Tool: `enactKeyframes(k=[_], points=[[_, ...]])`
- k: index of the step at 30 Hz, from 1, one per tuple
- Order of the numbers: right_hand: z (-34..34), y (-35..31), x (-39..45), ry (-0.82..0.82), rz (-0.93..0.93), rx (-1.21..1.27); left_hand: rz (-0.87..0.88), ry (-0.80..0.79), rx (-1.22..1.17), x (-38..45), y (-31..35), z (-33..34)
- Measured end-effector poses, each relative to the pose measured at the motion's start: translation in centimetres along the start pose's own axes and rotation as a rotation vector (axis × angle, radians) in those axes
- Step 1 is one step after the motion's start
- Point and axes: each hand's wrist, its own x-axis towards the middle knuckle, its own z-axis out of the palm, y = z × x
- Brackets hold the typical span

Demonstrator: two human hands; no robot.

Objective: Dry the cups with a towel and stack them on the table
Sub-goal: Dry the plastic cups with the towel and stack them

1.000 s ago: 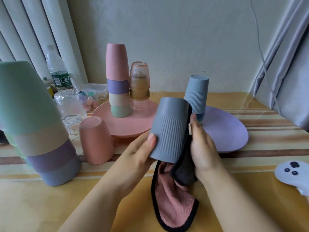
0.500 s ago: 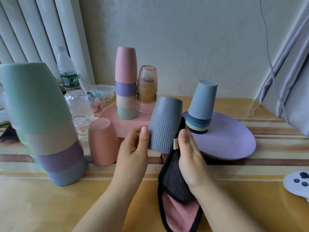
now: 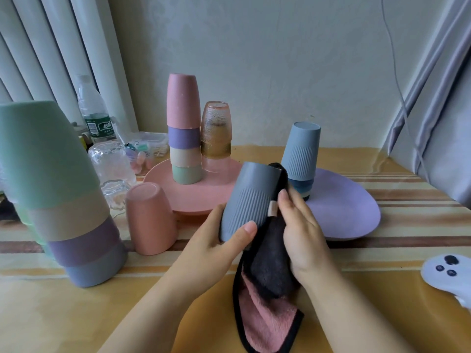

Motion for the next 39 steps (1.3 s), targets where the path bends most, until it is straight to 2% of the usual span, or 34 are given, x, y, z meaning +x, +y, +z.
enactKeyframes(k=[3, 5, 11, 15, 19, 21, 28, 32, 35, 37, 39], points=[[-0.7, 0.2, 0.3, 0.012, 0.108, 0.165, -0.067, -0.105, -0.201, -0.3, 0.2, 0.0], [-0.5, 0.4, 0.0, -0.038, 0.165, 0.223, -0.096, -0.111, -0.361, -0.1, 0.1, -0.1], [1.2, 1.2, -1.1, -0.193, 0.11, -0.034, -0.095, 0.036, -0.584, 0.8, 0.0, -0.7], [1.5, 1.2, -1.2, -0.124, 0.043, -0.053, -0.092, 0.206, -0.514, 1.3, -0.2, -1.3], [1.7, -0.1, -1.0, -0.145, -0.013, -0.113, 0.027, 0.47, -0.338, 1.3, -0.4, -1.1], [1.7, 0.1, -1.0, -0.166, -0.054, -0.179, 0.064, 0.489, -0.235, 0.9, -0.2, -0.8], [3.0, 0.7, -1.8, -0.239, -0.154, -0.334, 0.084, 0.254, -0.188, 0.7, 0.4, -0.6], [2.3, -0.2, -1.3, -0.097, -0.161, -0.302, 0.072, 0.105, -0.17, 0.6, 0.5, -0.8], [0.9, -1.3, -0.7, 0.013, -0.053, -0.158, 0.032, -0.045, -0.155, 0.3, 0.3, -0.7], [0.0, -1.1, -0.4, 0.056, 0.009, -0.052, -0.029, -0.124, -0.277, 0.3, -0.1, -0.6], [0.0, -0.7, -0.3, 0.042, 0.065, 0.001, -0.086, -0.119, -0.459, 0.2, 0.0, -0.2]])
